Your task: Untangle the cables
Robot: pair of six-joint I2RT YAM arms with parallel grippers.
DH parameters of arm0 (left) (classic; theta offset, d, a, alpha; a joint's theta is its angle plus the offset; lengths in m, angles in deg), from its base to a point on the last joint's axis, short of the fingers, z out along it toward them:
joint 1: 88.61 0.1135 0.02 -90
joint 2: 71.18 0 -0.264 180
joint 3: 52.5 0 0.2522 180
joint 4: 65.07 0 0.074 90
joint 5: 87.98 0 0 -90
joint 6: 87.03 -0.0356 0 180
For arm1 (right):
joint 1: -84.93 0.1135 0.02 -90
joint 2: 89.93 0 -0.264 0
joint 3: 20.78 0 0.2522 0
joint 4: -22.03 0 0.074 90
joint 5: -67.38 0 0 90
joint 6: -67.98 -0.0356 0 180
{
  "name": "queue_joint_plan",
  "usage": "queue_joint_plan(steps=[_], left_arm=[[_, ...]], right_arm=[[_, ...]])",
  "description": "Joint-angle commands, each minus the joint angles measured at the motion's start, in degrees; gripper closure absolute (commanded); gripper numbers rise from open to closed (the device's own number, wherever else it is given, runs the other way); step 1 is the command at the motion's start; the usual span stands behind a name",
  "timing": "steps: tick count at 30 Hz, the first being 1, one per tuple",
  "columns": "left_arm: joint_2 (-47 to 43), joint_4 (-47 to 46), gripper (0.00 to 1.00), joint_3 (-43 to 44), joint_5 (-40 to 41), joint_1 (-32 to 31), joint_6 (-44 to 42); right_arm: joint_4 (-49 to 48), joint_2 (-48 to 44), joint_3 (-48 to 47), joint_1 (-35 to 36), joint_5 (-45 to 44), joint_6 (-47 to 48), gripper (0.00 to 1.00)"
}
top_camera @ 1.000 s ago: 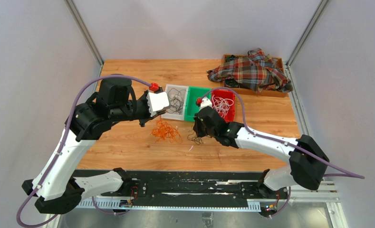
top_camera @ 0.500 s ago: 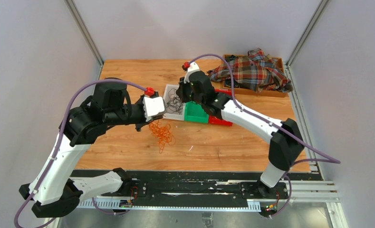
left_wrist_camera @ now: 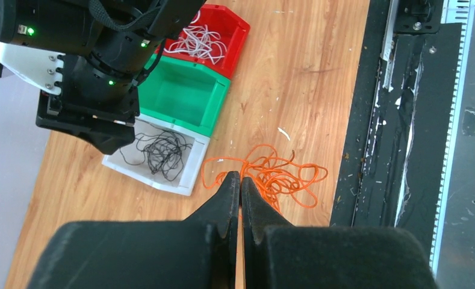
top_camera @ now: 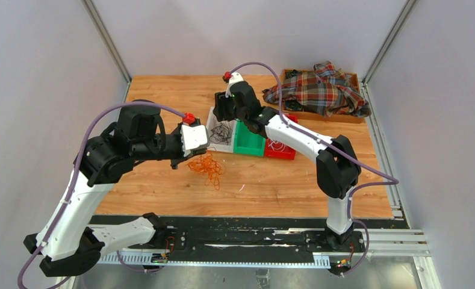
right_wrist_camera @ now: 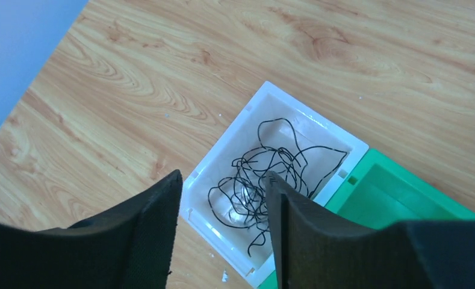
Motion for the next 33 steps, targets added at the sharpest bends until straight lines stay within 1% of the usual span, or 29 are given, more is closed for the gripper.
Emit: queue_joint_plan(steps=[1,5,10,12,14,17,19,23,30,32,33], left_arm=[[-0.2,0.1,0.99,-0.2,-1.2,-0.2,0.3],[0.8,0.0,1.00,-0.8,0.3,-0.2,0.5],[1.9,-0.1,1.00,-0.4,0.5,-0.2,0.4],[2.3,-0.1,1.00,0.1,0.4,-0.3,0.2],[2.5,0.0,1.00,0.4,0.2,-0.2,0.0],[3.0,0.0,1.00,0.8,-0.6,-0.2,0.0],[3.2,0.0,1.00,0.9,-1.0,-0.2,0.1],[3.5,0.0,1.00,1.4,-1.2,-0.2,0.4],[3.7,0.0,1.00,1.8,-1.1,-0.2,0.5],[3.7,0.0,1.00,2.1,-1.4,-0.2,0.7],[3.8,0.0,1.00,2.2,-1.6,-0.2,0.9]], right_arm=[[-3.3,-3.9,2.7,-1.2,2.3,1.4,0.43],[-12.5,-14.0,15.3,-1.2,5.3,2.1,0.40],[-31.2,-29.2,36.8,-0.8,16.2,0.3,0.39],[-35.1,-35.2,43.7,0.4,19.1,-0.4,0.39],[-37.1,-39.1,48.8,3.3,19.6,0.4,0.39],[-37.1,-42.1,50.7,7.4,19.7,2.3,0.39],[-38.0,-42.3,50.5,9.7,20.2,3.2,0.39],[-38.1,-40.3,47.6,13.4,20.4,5.8,0.39],[-37.9,-35.2,43.4,17.0,22.4,7.0,0.40],[-37.3,-33.7,42.2,17.6,21.6,7.1,0.41],[-37.0,-33.0,41.6,18.0,20.8,7.1,0.44]])
